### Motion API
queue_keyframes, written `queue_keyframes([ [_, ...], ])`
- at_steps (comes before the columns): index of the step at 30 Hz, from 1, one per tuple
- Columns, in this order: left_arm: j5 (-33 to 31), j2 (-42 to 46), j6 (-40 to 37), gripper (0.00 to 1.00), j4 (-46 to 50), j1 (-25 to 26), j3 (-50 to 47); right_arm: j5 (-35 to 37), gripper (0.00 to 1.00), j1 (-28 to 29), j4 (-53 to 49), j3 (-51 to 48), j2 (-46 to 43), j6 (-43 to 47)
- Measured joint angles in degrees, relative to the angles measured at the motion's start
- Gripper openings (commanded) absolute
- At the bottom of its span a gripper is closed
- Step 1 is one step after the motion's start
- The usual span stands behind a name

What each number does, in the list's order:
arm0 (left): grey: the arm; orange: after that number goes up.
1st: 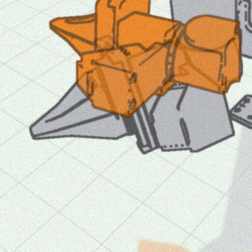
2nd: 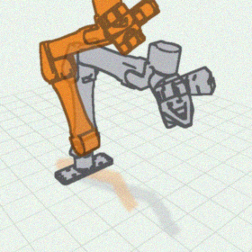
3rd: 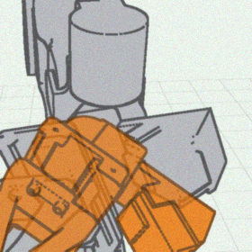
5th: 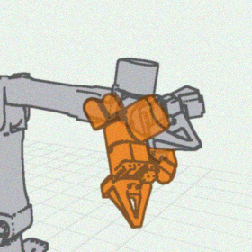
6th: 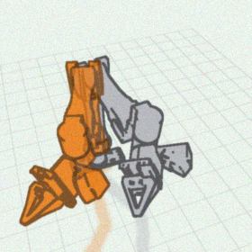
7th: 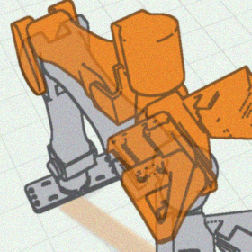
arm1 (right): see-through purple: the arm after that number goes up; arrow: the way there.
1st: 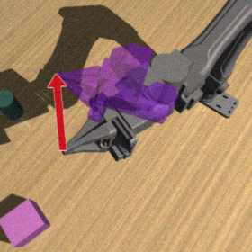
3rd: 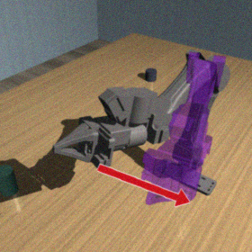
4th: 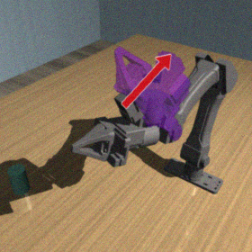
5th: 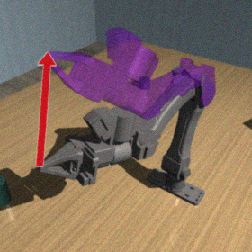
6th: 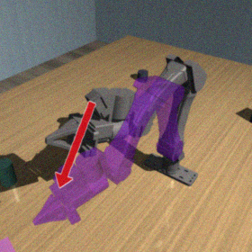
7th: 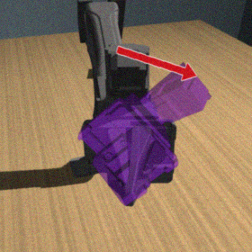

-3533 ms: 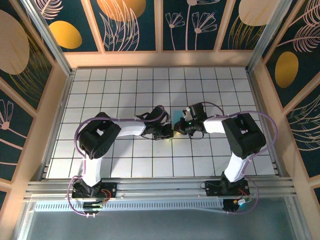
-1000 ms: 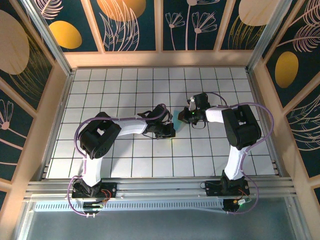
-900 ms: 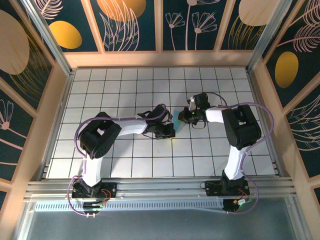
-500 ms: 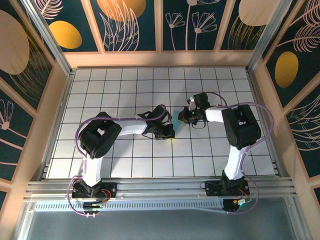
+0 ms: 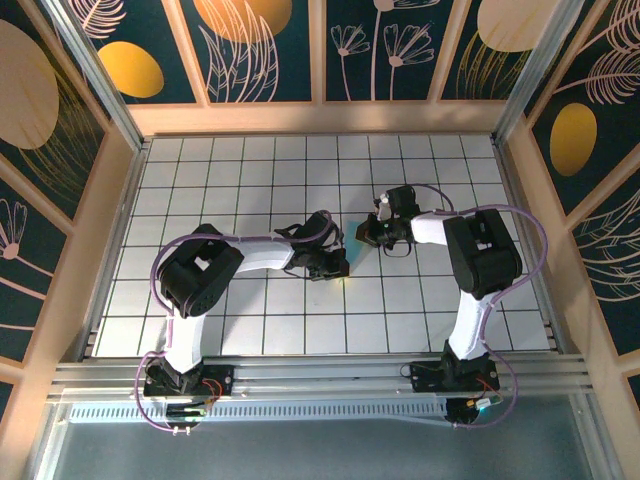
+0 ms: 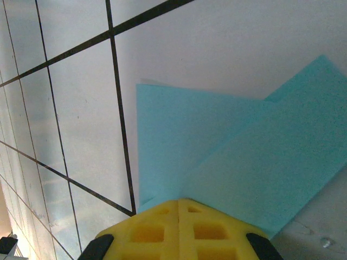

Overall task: Fold a paper plane with a square sheet of paper (fold left side to right side)
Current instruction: Fold the wing for the fifth time at the center of the table.

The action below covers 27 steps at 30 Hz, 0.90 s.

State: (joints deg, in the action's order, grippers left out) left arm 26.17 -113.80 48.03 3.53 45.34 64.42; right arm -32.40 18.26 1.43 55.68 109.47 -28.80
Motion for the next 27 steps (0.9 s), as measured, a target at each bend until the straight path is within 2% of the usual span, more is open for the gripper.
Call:
queue_keyframes([
  [27, 0.3, 2.1, -5.6, 0.00, -3.1, 0.0, -4.3, -0.1, 0.00, 0.5, -0.7, 0.2, 0.1, 0.0],
])
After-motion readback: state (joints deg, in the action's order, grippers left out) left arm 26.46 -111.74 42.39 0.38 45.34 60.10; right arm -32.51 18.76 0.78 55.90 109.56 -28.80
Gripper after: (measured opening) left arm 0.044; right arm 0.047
